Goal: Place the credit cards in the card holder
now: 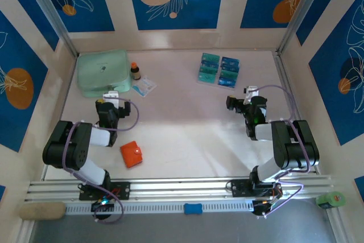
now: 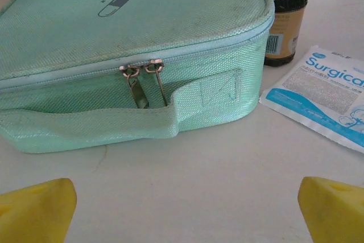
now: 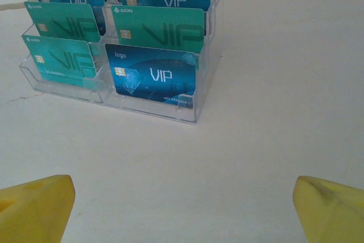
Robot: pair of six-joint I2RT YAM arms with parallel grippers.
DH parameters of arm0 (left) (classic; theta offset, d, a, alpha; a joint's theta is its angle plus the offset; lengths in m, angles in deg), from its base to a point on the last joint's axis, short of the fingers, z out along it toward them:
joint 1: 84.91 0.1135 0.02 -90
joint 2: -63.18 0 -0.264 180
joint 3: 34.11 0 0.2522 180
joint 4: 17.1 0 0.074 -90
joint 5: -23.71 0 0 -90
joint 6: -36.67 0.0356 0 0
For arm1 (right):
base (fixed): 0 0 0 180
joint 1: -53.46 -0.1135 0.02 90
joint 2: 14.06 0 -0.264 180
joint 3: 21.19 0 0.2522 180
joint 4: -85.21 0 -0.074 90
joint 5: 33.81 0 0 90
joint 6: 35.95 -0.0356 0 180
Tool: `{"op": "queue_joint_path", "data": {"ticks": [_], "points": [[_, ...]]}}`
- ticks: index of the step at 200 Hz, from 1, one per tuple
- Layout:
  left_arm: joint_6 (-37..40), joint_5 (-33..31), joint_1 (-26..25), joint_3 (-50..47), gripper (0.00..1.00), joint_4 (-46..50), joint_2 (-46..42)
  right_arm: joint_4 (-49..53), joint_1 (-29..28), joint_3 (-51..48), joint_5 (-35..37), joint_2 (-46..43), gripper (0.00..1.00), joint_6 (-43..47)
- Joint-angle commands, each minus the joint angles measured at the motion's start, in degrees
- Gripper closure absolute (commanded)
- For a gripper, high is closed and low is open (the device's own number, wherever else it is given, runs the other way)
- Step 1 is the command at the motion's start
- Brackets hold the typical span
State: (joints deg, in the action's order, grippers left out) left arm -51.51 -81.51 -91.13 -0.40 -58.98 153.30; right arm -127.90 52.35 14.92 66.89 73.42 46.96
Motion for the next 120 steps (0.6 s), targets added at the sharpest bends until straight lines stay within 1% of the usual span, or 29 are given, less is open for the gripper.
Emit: {"op": "queue_joint_path", "data": {"ticks": [1, 120], "points": [[-0.53, 0.90, 0.33, 0.46, 0.00, -0.60, -0.35, -0.37, 0.23, 1.11, -1.95, -0.21, 0.01, 0.85], [-0.69, 0.90, 0.33, 0.75, 0.00, -0.07, -0.14, 0.11, 0.55, 1.31, -2.61, -0.03, 0.01, 0.76]]}}
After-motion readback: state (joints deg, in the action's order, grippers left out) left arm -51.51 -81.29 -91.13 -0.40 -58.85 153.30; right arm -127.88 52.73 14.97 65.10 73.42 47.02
